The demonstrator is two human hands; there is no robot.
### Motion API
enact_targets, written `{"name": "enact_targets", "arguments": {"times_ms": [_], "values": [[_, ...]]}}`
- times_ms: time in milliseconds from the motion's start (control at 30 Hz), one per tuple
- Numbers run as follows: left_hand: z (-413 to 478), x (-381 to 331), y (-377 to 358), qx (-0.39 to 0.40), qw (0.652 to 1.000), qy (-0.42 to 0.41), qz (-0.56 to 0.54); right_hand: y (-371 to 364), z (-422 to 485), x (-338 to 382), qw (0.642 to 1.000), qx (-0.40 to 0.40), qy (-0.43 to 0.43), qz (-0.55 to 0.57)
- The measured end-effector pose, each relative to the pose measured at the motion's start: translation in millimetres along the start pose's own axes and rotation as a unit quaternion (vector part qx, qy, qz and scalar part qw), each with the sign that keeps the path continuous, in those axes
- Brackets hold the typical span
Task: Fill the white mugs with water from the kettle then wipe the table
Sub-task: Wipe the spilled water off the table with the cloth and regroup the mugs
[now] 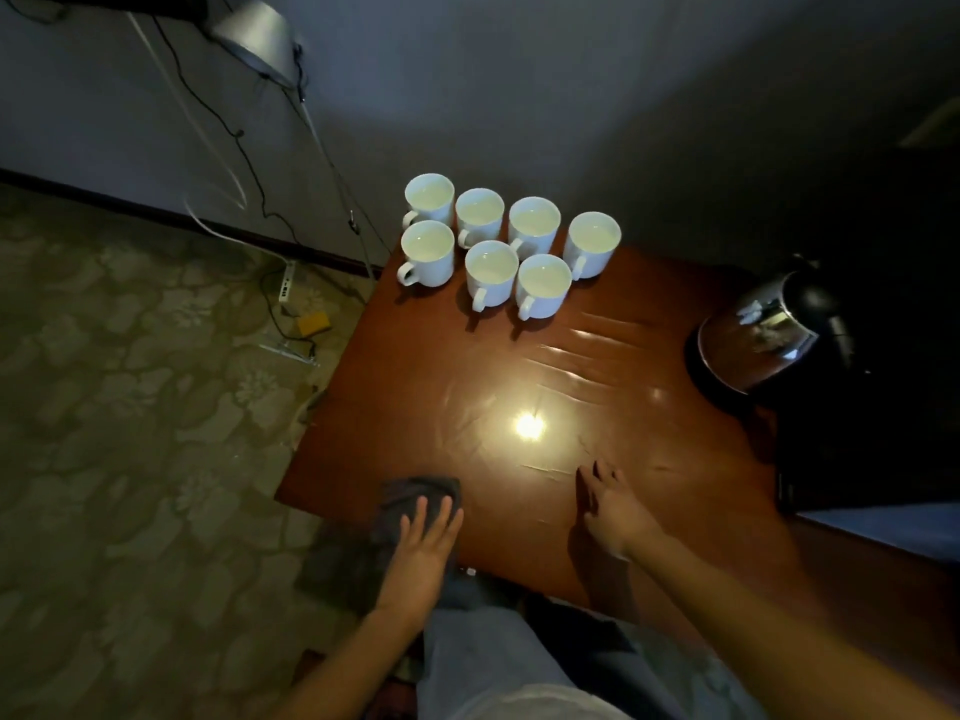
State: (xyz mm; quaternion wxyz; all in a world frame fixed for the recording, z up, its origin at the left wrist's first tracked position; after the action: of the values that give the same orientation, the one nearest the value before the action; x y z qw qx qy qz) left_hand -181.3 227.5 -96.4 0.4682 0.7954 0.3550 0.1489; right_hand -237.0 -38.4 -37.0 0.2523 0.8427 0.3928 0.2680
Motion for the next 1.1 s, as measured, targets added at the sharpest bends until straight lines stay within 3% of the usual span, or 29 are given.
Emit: {"name": "enact_targets", "arguments": {"times_ms": [133,367,500,667,800,1100], "values": [[14.8,-96.6,9.3,0.023,0.997,-0.069,0.016,-15.9,-31.3,-30.1,1.0,-0.012,-0.011,0.023],[24.4,-222.4,64.4,0.126,0.961,-0.116,-0.218,-60.1,-77.7,-75.3,0.997,-0.065,0.0,0.045],[27.8,-199.4,62.4,0.07,0.959,-0.123,-0.246,-77.5,-83.7,-75.4,0.991,-0.111,0.046,0.055],[23.0,-158.5,55.1,0.034,0.983,-0.091,-0.153,-91.5,-56.5,-38.7,0.998,-0.011,0.056,-0.024],[19.6,-145.2,55.1,0.046,0.992,-0.086,-0.08,-94.0,-45.1,-21.1,0.997,0.013,0.03,-0.064],[23.3,-153.5,68.9,0.057,0.993,-0.094,-0.041,-85.8,-72.6,-101.1,0.998,-0.005,0.02,-0.062]]}}
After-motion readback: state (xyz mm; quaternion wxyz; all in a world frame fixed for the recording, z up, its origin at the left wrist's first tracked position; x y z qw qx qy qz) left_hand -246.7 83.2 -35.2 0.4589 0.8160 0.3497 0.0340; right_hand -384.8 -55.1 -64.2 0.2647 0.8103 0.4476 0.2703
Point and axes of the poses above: each hand's wrist, its own z-axis towards the middle knuckle, its own y-axis out of the back of the hand, x = y × z, the point moved 2 cm from there along z, towards the middle knuckle, and after that the axes turned 5 degrees about x, right-handed, at the moved point
